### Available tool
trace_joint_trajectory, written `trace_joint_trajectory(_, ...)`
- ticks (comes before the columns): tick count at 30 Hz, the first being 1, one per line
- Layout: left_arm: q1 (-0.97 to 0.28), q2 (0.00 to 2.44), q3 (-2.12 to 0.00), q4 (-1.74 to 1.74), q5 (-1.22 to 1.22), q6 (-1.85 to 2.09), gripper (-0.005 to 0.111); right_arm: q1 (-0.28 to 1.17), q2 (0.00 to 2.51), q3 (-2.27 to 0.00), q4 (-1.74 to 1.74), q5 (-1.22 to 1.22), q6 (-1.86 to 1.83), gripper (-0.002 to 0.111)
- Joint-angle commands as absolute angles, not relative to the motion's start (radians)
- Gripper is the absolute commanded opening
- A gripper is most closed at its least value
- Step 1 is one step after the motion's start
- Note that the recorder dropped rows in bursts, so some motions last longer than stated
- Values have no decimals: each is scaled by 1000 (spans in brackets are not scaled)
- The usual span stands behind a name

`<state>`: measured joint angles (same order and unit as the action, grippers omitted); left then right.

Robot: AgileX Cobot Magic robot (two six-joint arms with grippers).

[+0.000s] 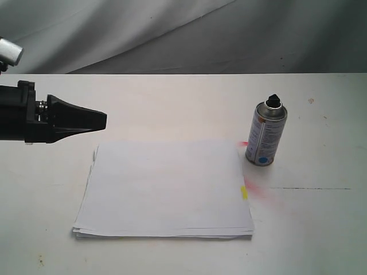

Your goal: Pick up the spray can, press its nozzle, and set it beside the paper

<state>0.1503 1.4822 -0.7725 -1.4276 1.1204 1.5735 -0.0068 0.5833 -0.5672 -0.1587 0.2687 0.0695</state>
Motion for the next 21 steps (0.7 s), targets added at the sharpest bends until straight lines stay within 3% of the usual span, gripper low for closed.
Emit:
trace_joint_trajectory(1,153,1474,-769,-1431,1128,1580,0,-48,422,-361,-181,113,71,0)
trace_joint_trajectory(7,153,1474,-769,-1431,1128,1580,0,-143,206,-123,-132,69,71,0)
trace_joint_trajectory(13,153,1474,-769,-1431,1128,1577,0,-219,88,-71,-104,68,71,0)
trace_joint_trajectory(21,153,1474,-769,-1433,1128,1577,0,-218,40,-8,-104,78,71,0)
